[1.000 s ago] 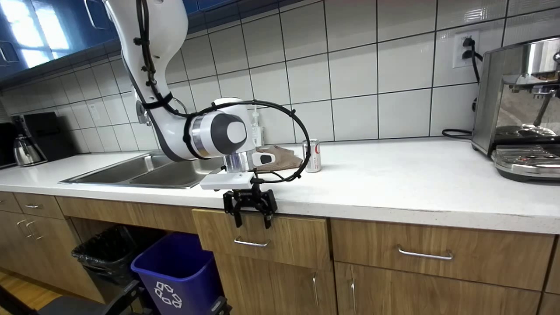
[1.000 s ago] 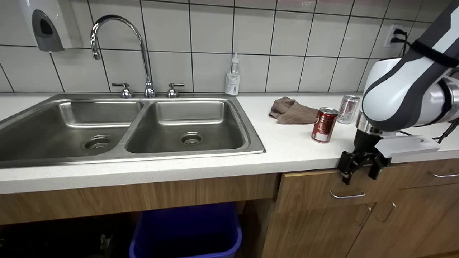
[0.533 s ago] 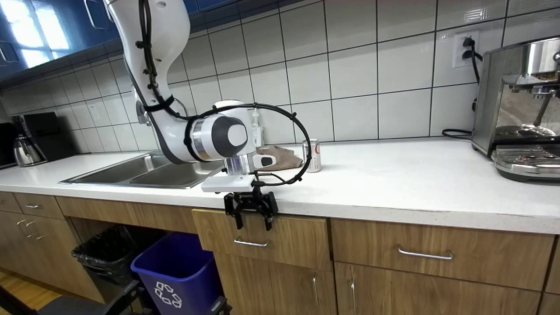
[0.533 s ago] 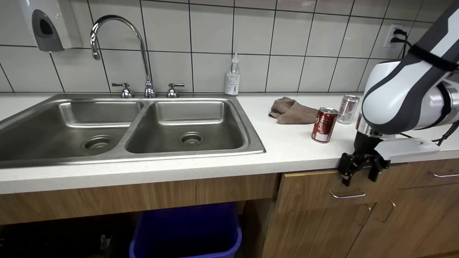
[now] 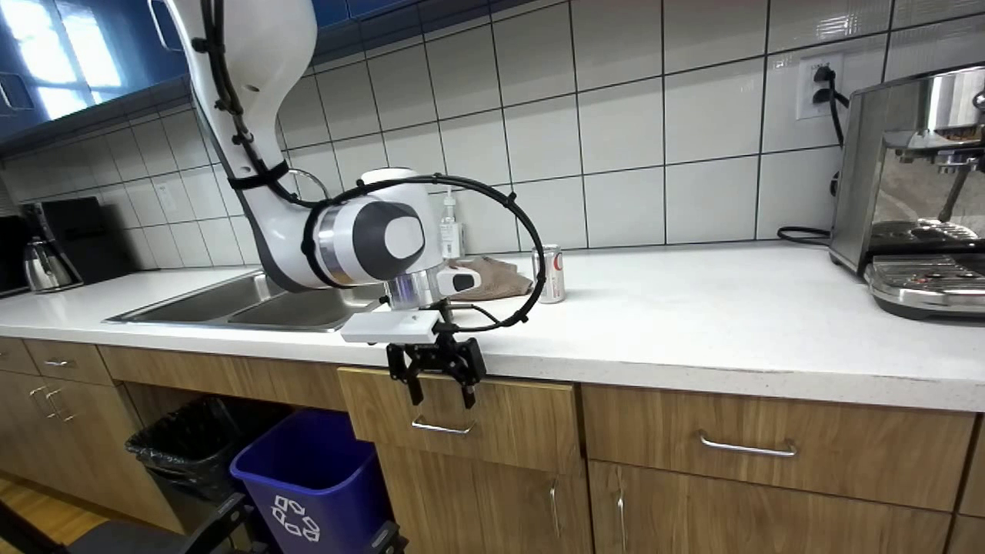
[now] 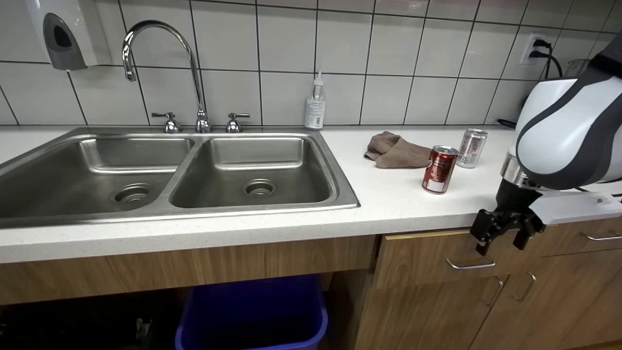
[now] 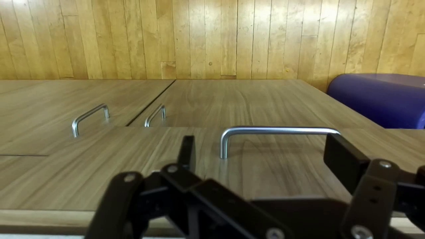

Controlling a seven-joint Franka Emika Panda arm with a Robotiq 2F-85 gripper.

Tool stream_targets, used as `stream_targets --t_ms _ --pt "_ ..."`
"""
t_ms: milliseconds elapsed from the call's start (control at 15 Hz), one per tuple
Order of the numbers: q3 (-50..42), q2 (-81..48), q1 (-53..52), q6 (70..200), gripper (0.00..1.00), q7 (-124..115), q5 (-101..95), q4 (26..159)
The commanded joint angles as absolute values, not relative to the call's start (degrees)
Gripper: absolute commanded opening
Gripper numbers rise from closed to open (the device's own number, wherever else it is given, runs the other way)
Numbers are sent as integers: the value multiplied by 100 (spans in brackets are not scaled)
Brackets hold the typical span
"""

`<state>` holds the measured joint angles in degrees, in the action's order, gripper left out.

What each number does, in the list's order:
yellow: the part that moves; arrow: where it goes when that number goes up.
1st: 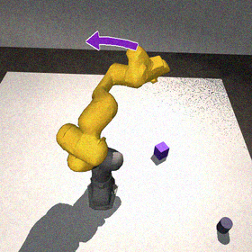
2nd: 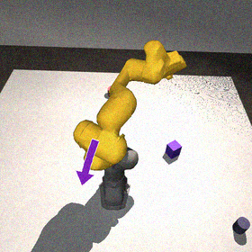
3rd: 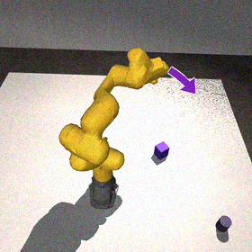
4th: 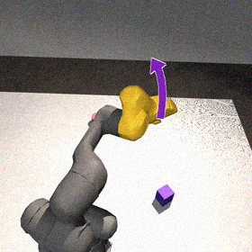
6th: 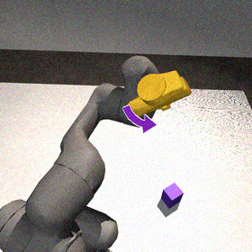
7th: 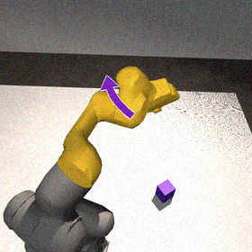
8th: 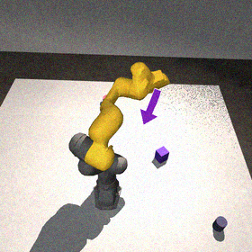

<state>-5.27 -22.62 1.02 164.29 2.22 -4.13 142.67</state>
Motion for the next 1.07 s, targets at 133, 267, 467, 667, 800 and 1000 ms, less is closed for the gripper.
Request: stream_targets --t_ms 133,267,467,667,800,1000 --pt "-750 -1419 31 16359 100 133 -642 14963" --pt "-874 -1183 -50 16182 100 30 -802 15066" --pt "-918 -885 -43 15805 100 -9 -990 15136" --pt "-836 -519 1 15337 100 -38 -1111 15188" --pt "-731 -295 49 15082 100 21 -1060 15204" --pt "-603 -7 76 14731 100 75 -944 15192"
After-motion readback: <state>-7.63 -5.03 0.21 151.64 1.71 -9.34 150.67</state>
